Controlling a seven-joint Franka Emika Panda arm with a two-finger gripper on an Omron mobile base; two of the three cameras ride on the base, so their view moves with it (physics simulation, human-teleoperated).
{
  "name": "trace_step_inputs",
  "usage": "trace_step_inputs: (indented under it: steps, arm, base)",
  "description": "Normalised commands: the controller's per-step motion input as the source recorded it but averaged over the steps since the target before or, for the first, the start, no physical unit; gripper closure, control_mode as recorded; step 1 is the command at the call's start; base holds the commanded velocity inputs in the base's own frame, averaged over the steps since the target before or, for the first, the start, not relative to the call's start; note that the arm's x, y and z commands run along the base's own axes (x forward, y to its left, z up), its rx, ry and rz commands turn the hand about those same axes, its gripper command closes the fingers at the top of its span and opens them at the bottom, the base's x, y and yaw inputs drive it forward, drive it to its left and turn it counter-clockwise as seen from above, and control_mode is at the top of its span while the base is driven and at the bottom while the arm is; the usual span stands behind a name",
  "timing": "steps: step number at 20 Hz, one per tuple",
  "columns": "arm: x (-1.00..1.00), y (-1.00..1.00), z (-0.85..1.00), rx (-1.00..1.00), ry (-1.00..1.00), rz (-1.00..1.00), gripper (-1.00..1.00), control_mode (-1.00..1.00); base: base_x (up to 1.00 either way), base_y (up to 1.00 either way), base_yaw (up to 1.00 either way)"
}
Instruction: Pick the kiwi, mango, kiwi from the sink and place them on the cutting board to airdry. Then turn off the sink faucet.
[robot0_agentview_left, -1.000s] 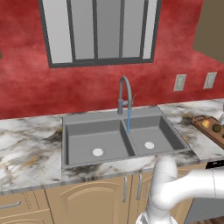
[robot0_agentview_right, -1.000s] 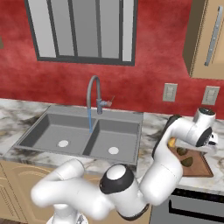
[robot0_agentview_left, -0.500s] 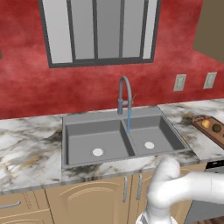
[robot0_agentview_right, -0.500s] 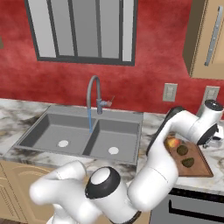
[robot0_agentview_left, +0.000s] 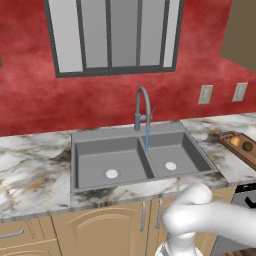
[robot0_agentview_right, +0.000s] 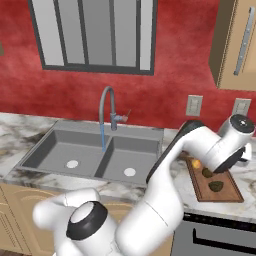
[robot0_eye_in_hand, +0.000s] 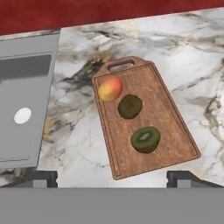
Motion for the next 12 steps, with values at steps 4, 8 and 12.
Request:
trace_step_inputs:
  steps: [4, 8, 12]
  arm:
    - [-0.47, 0.75, 0.28, -0.05, -0.14, 0.05, -1.0, -1.0]
    - [-0.49, 0.98, 0.01, -0.18, -0.11, 0.07, -1.0, -1.0]
    - [-0.35, 1.0, 0.01, -0.2, -0.04, 0.09, -1.0, -1.0]
  base:
    - [0.0, 0.0, 0.0]
    - [0.0, 0.0, 0.0]
    - [0.0, 0.0, 0.0]
